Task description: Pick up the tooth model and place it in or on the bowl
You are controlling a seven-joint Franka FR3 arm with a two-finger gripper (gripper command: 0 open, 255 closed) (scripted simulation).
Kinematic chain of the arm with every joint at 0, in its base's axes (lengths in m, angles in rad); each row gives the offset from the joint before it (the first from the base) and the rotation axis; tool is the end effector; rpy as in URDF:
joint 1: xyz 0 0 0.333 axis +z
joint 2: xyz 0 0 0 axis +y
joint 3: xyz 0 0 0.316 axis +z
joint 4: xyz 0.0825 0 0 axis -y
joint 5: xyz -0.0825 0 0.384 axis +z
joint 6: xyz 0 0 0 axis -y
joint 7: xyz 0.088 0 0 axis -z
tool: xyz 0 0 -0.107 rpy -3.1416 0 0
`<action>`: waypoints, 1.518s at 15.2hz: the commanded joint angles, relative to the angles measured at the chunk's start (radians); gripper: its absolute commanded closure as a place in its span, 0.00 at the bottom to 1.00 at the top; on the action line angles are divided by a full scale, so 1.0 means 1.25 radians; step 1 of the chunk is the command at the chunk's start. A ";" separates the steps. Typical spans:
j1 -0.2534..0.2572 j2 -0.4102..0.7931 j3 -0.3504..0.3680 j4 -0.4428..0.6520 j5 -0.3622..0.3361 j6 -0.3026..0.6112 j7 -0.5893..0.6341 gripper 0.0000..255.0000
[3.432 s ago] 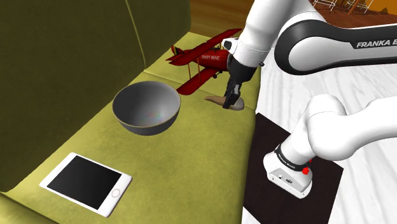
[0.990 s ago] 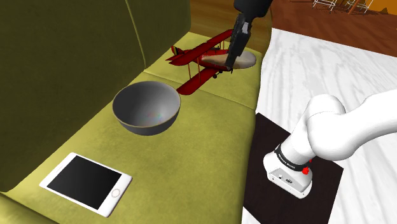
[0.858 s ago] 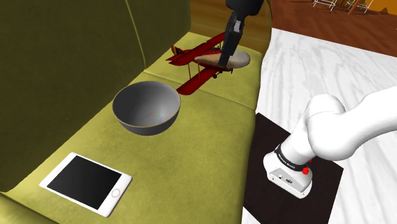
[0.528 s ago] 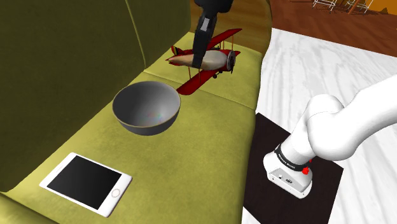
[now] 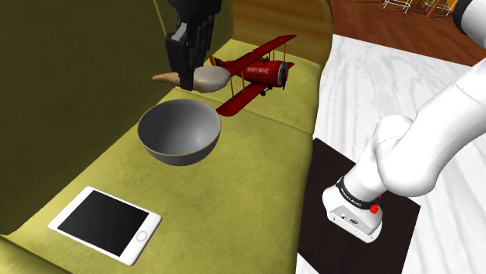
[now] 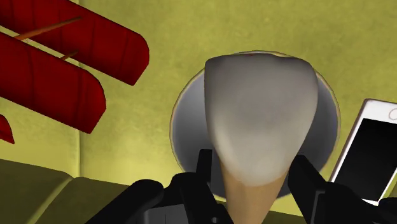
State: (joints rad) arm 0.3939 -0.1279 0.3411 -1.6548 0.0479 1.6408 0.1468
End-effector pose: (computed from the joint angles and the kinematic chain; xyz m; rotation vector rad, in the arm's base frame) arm 0.3768 0.3639 0.6557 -2.9560 -0.8935 -0.1456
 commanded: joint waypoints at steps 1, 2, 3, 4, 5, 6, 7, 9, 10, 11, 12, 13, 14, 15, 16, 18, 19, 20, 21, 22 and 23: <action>0.010 0.061 0.021 0.069 -0.022 -0.011 0.034 1.00; 0.011 0.057 0.020 0.054 -0.021 0.001 0.033 1.00; 0.011 0.053 0.019 0.039 -0.019 0.012 0.032 1.00; 0.011 0.050 0.019 0.024 -0.018 0.024 0.031 1.00; 0.011 0.047 0.018 0.010 -0.017 0.035 0.030 1.00; 0.010 0.044 0.018 -0.004 -0.016 0.047 0.029 1.00; 0.010 0.041 0.018 -0.018 -0.015 0.058 0.028 1.00; 0.010 0.037 0.017 -0.045 -0.013 0.080 0.027 1.00; 0.010 0.034 0.017 -0.058 -0.012 0.091 0.026 1.00; 0.010 0.033 0.017 -0.071 -0.011 0.103 0.026 1.00; 0.010 0.031 0.017 -0.084 -0.011 0.114 0.025 1.00; 0.010 0.030 0.017 -0.096 -0.010 0.125 0.025 1.00; 0.011 0.028 0.017 -0.108 -0.010 0.135 0.024 1.00; 0.011 0.027 0.017 -0.120 -0.009 0.146 0.024 1.00; 0.011 0.026 0.017 -0.135 -0.009 0.161 0.024 1.00; 0.011 0.026 0.017 -0.135 -0.009 0.161 0.024 1.00; 0.011 0.026 0.017 -0.135 -0.009 0.161 0.024 1.00; 0.011 0.026 0.017 -0.135 -0.009 0.161 0.024 1.00; 0.011 0.026 0.017 -0.135 -0.009 0.161 0.024 1.00; 0.011 0.026 0.017 -0.135 -0.009 0.161 0.024 1.00; 0.011 0.026 0.017 -0.135 -0.009 0.161 0.024 1.00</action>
State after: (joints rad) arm 0.4073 -0.0949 0.3625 -1.8234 0.0371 1.8411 0.1764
